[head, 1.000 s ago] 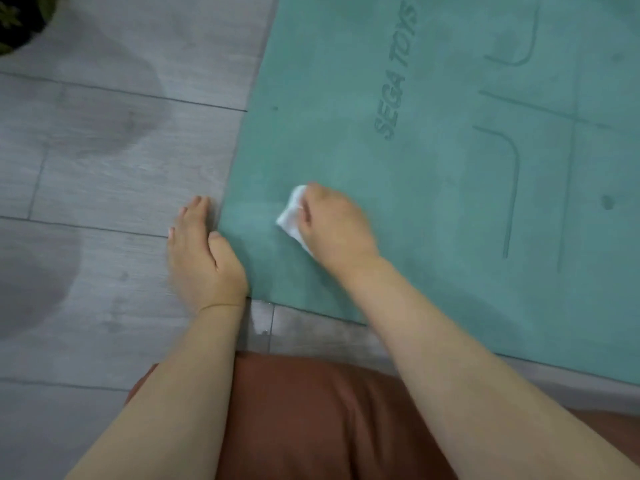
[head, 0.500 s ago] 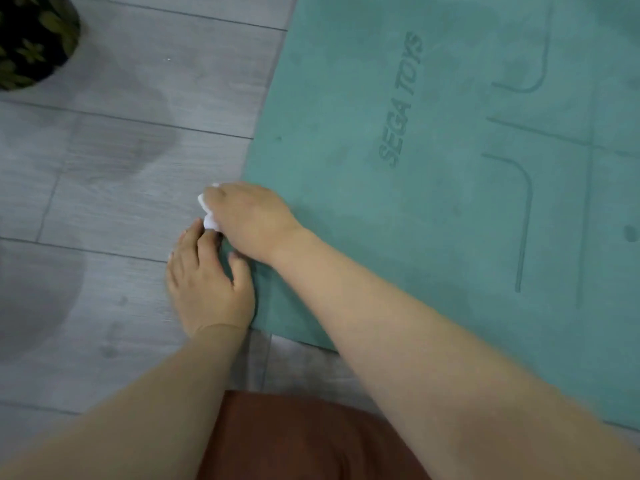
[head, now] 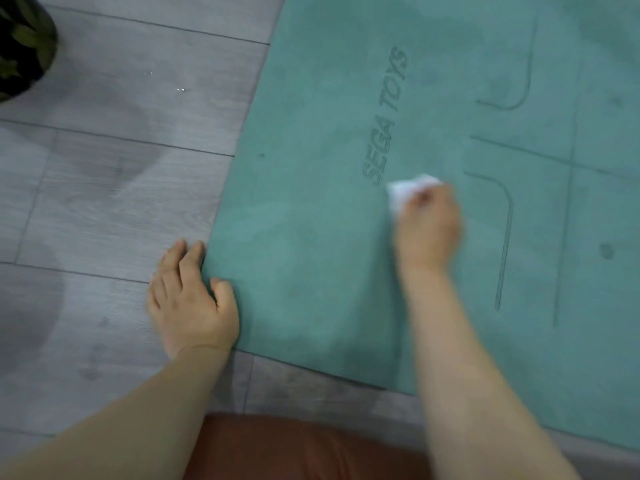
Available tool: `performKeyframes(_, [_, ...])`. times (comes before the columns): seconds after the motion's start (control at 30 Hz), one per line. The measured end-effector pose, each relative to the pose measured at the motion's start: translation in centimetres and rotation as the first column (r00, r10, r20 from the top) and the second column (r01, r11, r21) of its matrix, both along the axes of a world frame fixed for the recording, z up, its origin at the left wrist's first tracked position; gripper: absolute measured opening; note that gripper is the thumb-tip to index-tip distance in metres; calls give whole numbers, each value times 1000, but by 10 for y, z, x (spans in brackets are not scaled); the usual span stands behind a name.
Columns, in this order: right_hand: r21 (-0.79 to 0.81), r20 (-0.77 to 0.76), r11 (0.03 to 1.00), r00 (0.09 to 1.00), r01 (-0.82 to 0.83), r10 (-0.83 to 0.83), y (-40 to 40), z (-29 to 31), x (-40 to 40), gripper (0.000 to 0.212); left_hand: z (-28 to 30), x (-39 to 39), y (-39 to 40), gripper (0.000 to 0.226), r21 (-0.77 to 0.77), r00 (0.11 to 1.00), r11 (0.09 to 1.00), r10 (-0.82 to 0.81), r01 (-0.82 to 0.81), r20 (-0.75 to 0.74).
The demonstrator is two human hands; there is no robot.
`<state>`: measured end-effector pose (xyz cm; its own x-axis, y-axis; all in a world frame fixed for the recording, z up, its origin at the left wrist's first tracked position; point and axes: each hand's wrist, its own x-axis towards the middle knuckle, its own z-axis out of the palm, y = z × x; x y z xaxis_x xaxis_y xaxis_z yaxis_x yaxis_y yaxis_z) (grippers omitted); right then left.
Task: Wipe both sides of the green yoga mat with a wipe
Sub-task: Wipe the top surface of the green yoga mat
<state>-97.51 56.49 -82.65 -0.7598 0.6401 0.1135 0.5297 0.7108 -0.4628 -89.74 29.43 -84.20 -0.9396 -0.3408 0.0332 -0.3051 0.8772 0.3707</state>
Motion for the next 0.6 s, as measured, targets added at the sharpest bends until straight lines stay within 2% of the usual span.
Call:
performKeyframes(0.03, [-9,-25,977,977,-212,212,-48,-4,-24,26,-1,0,0,61,0,1000,1000,4,-4,-5])
performKeyframes(0.07, [23,30,888,888,-460,459,-97,-4,-41,20,-1,1,0,61,3,1000,1000,9,-9,-8])
performKeyframes(0.1, [68,130,713,714,-698,688,-137,-2,-51,17,-1,1,0,61,5,1000,1000,14,-14,-10])
performKeyframes(0.13, [113,213,535,547,-837,810,-161,-1,-58,16,-1,2,1,61,5,1000,1000,15,-15,-12])
performKeyframes(0.17, [167,222,440,469,-882,855,-162,2,-64,16,-1,1,2,61,2,1000,1000,9,-9,-15])
performKeyframes(0.2, [215,158,475,511,-853,845,-143,6,-66,17,-1,0,2,60,-2,1000,1000,3,-3,-17])
performKeyframes(0.23, [231,133,579,615,-782,777,-109,8,-62,18,-1,0,1,60,-6,1000,1000,2,-2,-15])
performKeyframes(0.3, [230,200,793,825,-564,529,-12,8,-35,15,-2,1,-1,60,-7,1000,1000,5,-5,-4])
performKeyframes(0.33, [220,246,894,909,-391,337,45,10,-12,18,-2,2,-1,61,-6,1000,1000,0,0,-1])
performKeyframes(0.37, [219,285,957,950,-192,126,98,15,17,23,-2,2,-1,61,-2,1000,1000,-9,9,-3])
performKeyframes(0.4, [238,309,971,946,24,-99,134,20,44,29,-2,1,-1,62,2,1000,1000,-14,14,-6])
performKeyframes(0.43, [263,305,944,911,200,-278,154,22,61,34,-2,0,-1,62,2,1000,1000,-11,11,-4])
performKeyframes(0.47, [268,275,911,881,314,-384,159,22,65,36,-2,0,-2,63,-2,1000,1000,-8,8,1])
performKeyframes(0.53, [178,177,916,904,359,-388,128,12,38,34,-2,0,-2,63,-6,1000,1000,-9,9,13])
performKeyframes(0.6, [41,53,974,972,225,-227,62,5,-22,31,-3,-1,-1,64,-5,1000,1000,-17,17,20])
